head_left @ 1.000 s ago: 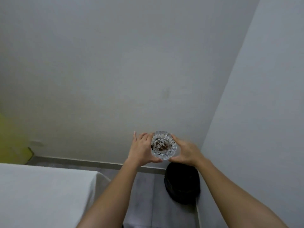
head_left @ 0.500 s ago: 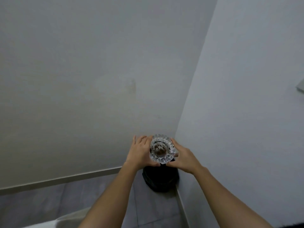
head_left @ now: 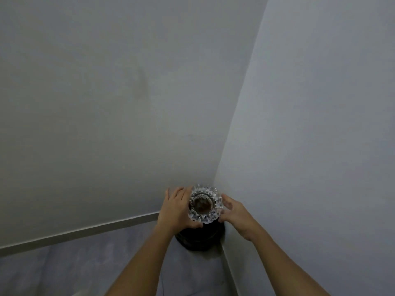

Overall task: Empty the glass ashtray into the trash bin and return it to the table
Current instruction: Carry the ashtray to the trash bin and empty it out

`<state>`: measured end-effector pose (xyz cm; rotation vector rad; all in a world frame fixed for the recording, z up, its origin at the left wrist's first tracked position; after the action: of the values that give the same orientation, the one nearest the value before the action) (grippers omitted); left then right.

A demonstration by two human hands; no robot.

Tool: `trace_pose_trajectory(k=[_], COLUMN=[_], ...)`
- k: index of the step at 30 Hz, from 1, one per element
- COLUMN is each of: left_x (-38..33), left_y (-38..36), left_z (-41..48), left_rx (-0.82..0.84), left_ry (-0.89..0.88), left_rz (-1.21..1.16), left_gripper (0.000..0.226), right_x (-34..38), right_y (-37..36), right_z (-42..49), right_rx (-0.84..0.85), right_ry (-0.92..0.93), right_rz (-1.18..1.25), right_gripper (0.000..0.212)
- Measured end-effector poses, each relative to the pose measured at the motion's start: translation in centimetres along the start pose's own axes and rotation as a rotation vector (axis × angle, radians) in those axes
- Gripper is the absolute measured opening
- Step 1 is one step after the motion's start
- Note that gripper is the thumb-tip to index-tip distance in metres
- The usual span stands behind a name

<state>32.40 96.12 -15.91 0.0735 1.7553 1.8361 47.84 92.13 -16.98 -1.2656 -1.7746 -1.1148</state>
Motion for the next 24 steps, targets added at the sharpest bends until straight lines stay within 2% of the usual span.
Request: trace_pose_trajectory(k=[3,6,11,15,20,24], left_x=[2.8,5.3,9.2,12.2,13.8,14.9], left_y=[-7.6,-16.4,-27.2,-33.3,-36.5,-38.2], left_z=[0.8,1.6,3.1,4.7,5.3,2.8], left_rx=[-0.048,0.007,0.030,0.049,0.086,0.165], left_ry=[0.015,-0.014,-0.101,-0.103,-0.053,0.120], left_rz=[-0.025,-0.003,-0.009,-0.028,-0.041,0.028], left_gripper=[0.117,0.119,0.123,0.131,0.125,0.131], right_x=[-8.4,-17.1,-27.2,-32.4,-33.8,-33.8], right_y=[-0.6,-2.4,-5.0,-5.5,-6.2,-6.2], right_z=[5.6,11.0,18.6,23.3,24.8,24.0], right_rx=[-0.124,-0.172,-0.174,-0.212,-0.212,-0.250], right_ry=[-0.086,-0.148,-0.162,-0.124,-0.115,-0.137], right_rz=[0.318,0.529,0.584,0.562,0.573,0.585], right_gripper=[0.041,0.022,0.037,0.043,0.042,0.040])
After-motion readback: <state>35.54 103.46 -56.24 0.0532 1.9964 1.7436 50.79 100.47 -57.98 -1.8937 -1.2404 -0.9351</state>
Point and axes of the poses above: each hand's wrist, its own z-axis towards the middle knuckle, its own y-axis out of the back of the hand, x = y × z, the point moved 9 cm from there along z, towards the middle knuckle, and after that the axes turned 4 degrees about -z, right-handed, at the moved point
